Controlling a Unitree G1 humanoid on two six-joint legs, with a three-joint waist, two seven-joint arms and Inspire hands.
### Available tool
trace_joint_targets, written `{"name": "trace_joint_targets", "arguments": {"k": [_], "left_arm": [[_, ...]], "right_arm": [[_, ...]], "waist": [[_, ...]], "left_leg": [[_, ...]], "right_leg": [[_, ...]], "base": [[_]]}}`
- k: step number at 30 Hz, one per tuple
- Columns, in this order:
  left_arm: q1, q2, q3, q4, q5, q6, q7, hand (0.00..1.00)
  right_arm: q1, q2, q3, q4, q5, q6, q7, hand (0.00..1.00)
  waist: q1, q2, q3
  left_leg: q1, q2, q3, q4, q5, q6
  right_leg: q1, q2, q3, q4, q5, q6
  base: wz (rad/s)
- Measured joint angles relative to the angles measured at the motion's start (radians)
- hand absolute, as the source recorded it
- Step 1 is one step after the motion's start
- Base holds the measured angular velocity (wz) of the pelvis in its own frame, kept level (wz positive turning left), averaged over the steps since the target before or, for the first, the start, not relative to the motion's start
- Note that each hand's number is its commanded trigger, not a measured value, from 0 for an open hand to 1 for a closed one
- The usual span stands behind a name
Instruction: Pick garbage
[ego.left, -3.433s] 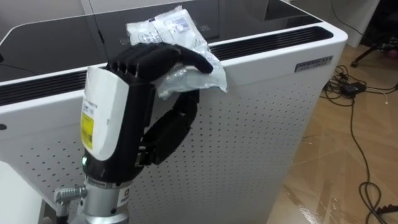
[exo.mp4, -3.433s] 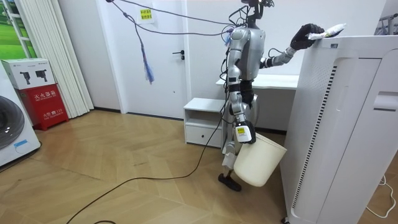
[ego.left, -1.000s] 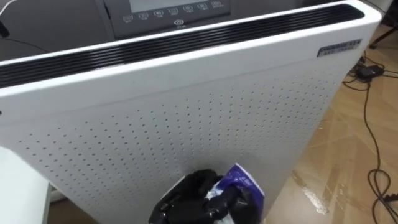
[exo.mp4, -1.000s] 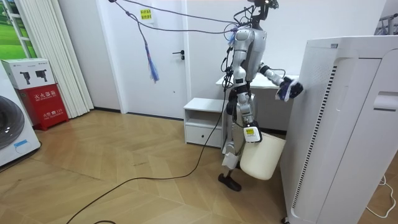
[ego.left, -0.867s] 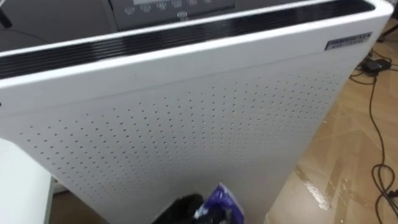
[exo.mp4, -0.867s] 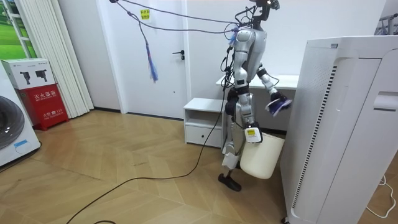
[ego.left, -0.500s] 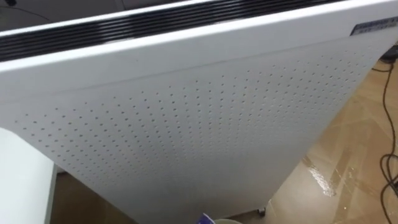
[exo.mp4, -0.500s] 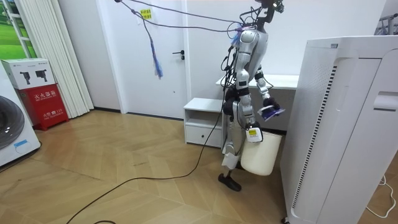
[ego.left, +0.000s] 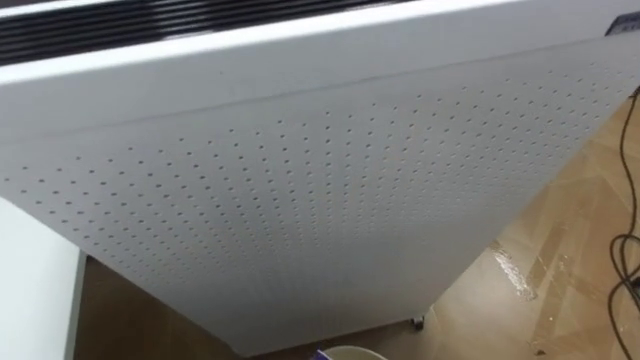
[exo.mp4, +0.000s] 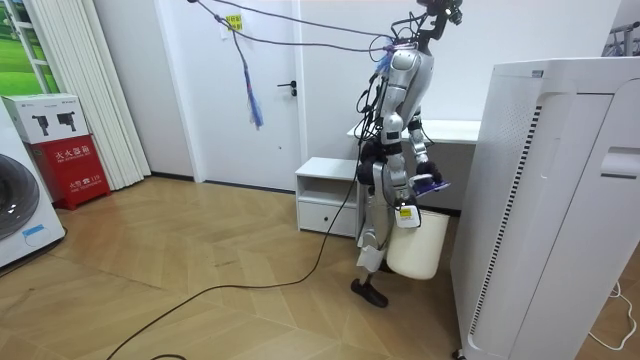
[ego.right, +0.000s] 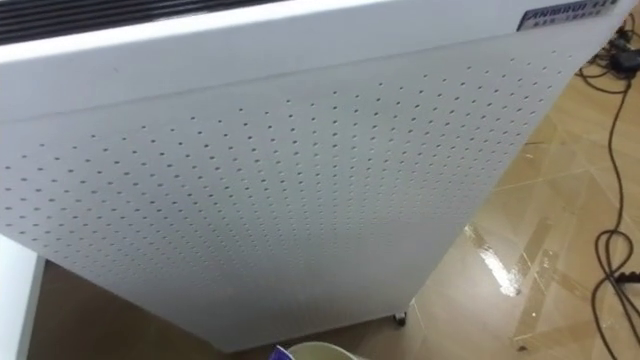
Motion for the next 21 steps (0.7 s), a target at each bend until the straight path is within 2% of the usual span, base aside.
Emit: {"name": "trace_joint_targets", "arguments": {"k": [6, 10, 15, 21], "left_arm": [[-0.008, -0.019, 0.001, 0.024, 0.001, -0.002, 0.000, 0.00], [-0.008, -0.019, -0.011, 0.027, 0.005, -0.010, 0.000, 0.00], [-0.007, -0.013, -0.036, 0.099, 0.083, -0.012, 0.000, 0.00], [-0.009, -0.004, -0.057, 0.150, 0.117, -0.013, 0.000, 0.00]], "right_arm": [[0.000, 0.006, 0.001, -0.008, 0.000, 0.000, 0.002, 1.00], [0.008, 0.007, -0.001, -0.022, -0.002, -0.004, 0.002, 1.00], [0.017, 0.007, -0.001, -0.023, -0.005, -0.011, 0.006, 1.00], [0.016, 0.010, -0.001, -0.015, -0.004, -0.010, 0.006, 1.00]], "waist": [[0.019, -0.003, 0.0006], [0.018, -0.004, 0.0005], [0.019, -0.004, 0.0007], [0.017, -0.005, 0.0010]], "left_leg": [[-0.016, -0.001, 0.009, 0.013, 0.000, 0.000], [-0.026, -0.005, 0.008, 0.016, 0.006, 0.004], [-0.027, -0.003, 0.004, 0.017, 0.009, 0.005], [-0.026, -0.006, 0.002, 0.013, 0.010, 0.007]], "right_leg": [[-0.031, -0.003, 0.019, 0.033, -0.003, -0.003], [-0.046, -0.009, 0.017, 0.047, -0.005, -0.004], [-0.045, -0.015, 0.004, 0.045, -0.005, -0.004], [-0.043, -0.016, 0.002, 0.044, -0.005, -0.004]], "base": [[-0.06], [0.02], [0.04], [0.01]]}}
